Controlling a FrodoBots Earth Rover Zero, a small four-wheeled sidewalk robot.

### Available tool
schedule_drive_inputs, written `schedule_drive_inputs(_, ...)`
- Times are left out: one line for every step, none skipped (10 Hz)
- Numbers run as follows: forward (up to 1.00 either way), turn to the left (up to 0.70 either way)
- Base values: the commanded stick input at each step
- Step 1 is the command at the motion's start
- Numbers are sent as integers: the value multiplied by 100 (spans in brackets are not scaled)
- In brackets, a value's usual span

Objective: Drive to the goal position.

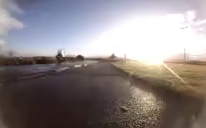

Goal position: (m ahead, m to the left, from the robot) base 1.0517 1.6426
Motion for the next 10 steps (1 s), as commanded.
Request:
schedule_drive_inputs(45,0)
schedule_drive_inputs(45,0)
schedule_drive_inputs(45,0)
schedule_drive_inputs(45,0)
schedule_drive_inputs(45,0)
schedule_drive_inputs(45,0)
schedule_drive_inputs(45,0)
schedule_drive_inputs(45,0)
schedule_drive_inputs(45,0)
schedule_drive_inputs(45,0)
